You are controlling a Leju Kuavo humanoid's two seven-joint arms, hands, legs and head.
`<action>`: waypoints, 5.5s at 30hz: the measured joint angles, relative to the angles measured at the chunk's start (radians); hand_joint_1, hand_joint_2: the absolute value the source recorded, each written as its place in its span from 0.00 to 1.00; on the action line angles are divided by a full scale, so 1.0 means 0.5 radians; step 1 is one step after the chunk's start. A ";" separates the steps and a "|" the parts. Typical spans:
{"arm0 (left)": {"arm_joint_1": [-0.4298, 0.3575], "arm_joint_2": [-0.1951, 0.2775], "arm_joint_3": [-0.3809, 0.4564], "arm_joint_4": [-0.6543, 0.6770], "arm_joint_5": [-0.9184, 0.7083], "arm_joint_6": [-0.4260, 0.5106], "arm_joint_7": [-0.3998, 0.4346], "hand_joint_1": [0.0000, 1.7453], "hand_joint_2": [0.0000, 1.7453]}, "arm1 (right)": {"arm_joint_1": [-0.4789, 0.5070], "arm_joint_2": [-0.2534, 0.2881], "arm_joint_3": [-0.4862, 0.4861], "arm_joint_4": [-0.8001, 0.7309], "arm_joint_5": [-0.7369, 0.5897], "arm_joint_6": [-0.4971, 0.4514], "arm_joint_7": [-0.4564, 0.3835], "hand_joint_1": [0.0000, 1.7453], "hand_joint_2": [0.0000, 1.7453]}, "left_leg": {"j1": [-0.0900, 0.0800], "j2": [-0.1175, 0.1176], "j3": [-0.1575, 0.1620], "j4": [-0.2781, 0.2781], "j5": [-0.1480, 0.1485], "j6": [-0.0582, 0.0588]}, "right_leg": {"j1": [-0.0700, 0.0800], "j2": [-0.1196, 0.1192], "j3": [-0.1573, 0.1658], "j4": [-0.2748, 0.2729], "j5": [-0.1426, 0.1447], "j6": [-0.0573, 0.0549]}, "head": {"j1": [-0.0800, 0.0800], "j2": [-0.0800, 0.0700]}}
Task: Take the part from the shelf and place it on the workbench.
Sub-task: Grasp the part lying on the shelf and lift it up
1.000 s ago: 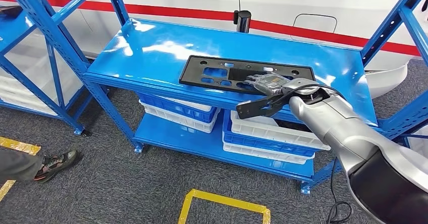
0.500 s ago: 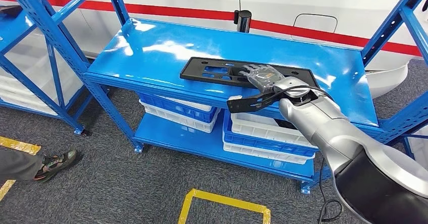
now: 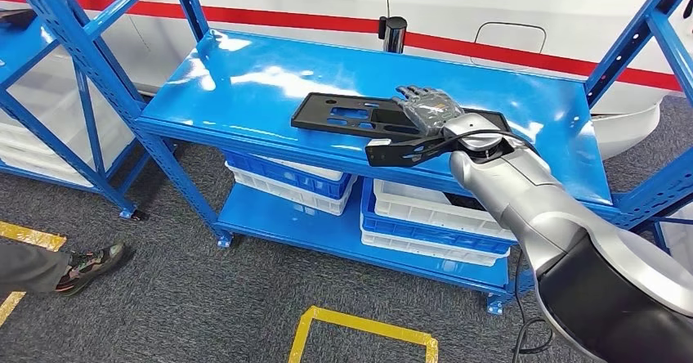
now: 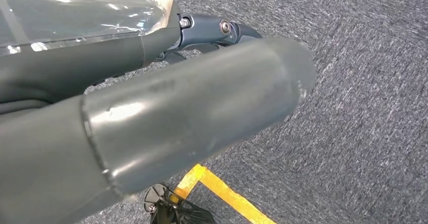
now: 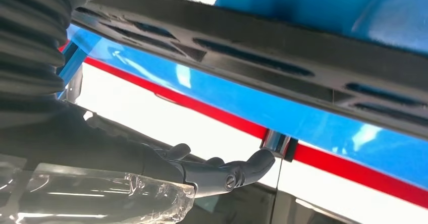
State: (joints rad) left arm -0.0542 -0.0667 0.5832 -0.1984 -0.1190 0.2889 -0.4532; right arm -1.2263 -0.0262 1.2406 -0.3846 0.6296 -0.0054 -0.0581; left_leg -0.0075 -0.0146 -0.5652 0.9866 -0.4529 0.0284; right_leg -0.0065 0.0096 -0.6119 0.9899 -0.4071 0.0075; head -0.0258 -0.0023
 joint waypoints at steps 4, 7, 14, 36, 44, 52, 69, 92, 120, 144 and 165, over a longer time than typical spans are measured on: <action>0.000 -0.003 0.000 0.000 -0.002 -0.005 -0.001 0.00 0.00 | 0.003 0.018 0.000 0.018 0.015 -0.033 0.017 0.00 1.00 | 0.000 0.000 0.000 0.000 0.000 0.000 | 0.000 0.000 0.000 0.000 0.000 0.000 | 0.000 0.000; -0.001 -0.004 0.000 0.000 -0.002 -0.005 -0.005 0.00 0.00 | 0.010 0.031 -0.001 0.036 0.041 -0.070 0.032 0.00 1.00 | 0.000 0.000 0.000 0.000 0.000 0.000 | 0.000 0.000 0.000 0.000 0.000 0.000 | 0.000 0.000; -0.002 -0.005 0.006 0.000 0.002 -0.005 -0.011 0.00 0.00 | 0.079 0.066 -0.012 0.076 0.069 -0.138 0.049 0.00 1.00 | 0.000 0.000 0.000 0.000 0.000 0.000 | 0.000 0.000 0.000 0.000 0.000 0.000 | 0.000 0.000; -0.012 -0.005 0.024 0.000 -0.017 -0.006 -0.017 0.00 0.00 | 0.132 0.082 -0.062 0.124 0.202 -0.245 0.161 0.00 1.00 | 0.000 0.000 0.000 0.000 0.000 0.000 | 0.000 0.000 0.000 0.000 0.000 0.000 | 0.000 0.000; -0.022 -0.008 0.029 0.000 -0.034 -0.052 -0.026 0.00 0.00 | 0.131 0.084 -0.123 0.130 0.239 -0.271 0.239 0.00 1.00 | 0.000 0.000 0.000 0.000 0.000 0.000 | 0.000 0.000 0.000 0.000 0.000 0.000 | 0.000 0.000; -0.031 -0.010 0.030 0.000 -0.042 -0.077 -0.029 0.00 0.00 | 0.131 0.085 -0.145 0.142 0.265 -0.280 0.279 0.00 1.00 | 0.000 0.000 0.000 0.000 0.000 0.000 | 0.000 0.000 0.000 0.000 0.000 0.000 | 0.000 0.000; -0.056 -0.051 0.028 -0.006 -0.097 0.010 -0.414 0.00 0.00 | 0.300 0.072 -0.169 0.213 0.447 -0.553 0.494 0.97 1.00 | 0.000 0.000 0.000 0.000 0.000 0.000 | 0.000 0.000 0.000 0.000 0.000 0.000 | 0.000 0.000; -0.024 -0.069 0.028 -0.077 -0.078 0.004 -0.415 0.00 0.25 | 0.321 0.017 -0.381 0.228 0.535 -0.759 0.332 0.92 1.00 | 0.000 0.000 0.000 0.000 0.000 0.000 | -0.001 -0.001 0.002 0.000 0.000 0.000 | 0.000 0.000; 0.043 -0.074 0.026 -0.215 0.007 0.145 -0.415 0.00 1.00 | 0.517 -0.473 -0.967 -1.100 0.620 -0.869 -0.204 0.93 1.00 | -0.004 -0.001 -0.002 0.000 -0.003 0.004 | -0.006 -0.002 -0.001 0.000 -0.001 0.001 | 0.000 0.000; -0.002 -0.027 0.027 -0.077 -0.061 0.017 -0.191 0.00 1.00 | 0.725 -0.545 -1.219 -1.290 0.644 -0.831 -0.233 0.93 1.00 | -0.010 -0.002 -0.006 0.008 -0.009 0.013 | -0.012 -0.003 -0.001 -0.003 0.000 0.003 | -0.001 0.000; -0.056 -0.011 -0.023 -0.052 -0.158 0.018 -0.188 0.00 1.00 | 0.875 -0.518 -1.338 -1.233 0.751 -0.851 -0.227 0.93 1.00 | 0.015 -0.011 -0.084 0.047 0.060 -0.001 | -0.045 0.004 0.070 0.056 -0.104 0.074 | 0.002 0.000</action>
State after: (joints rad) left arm -0.0823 -0.0720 0.5718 -0.2243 -0.1980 0.2976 -0.5474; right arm -0.7889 -0.2852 0.5714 -1.0014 1.0050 -0.4308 -0.1718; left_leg 0.0000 -0.0199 -0.6072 1.0099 -0.4230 0.0278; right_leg -0.0290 0.0115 -0.5770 1.0180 -0.4590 0.0445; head -0.0247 -0.0023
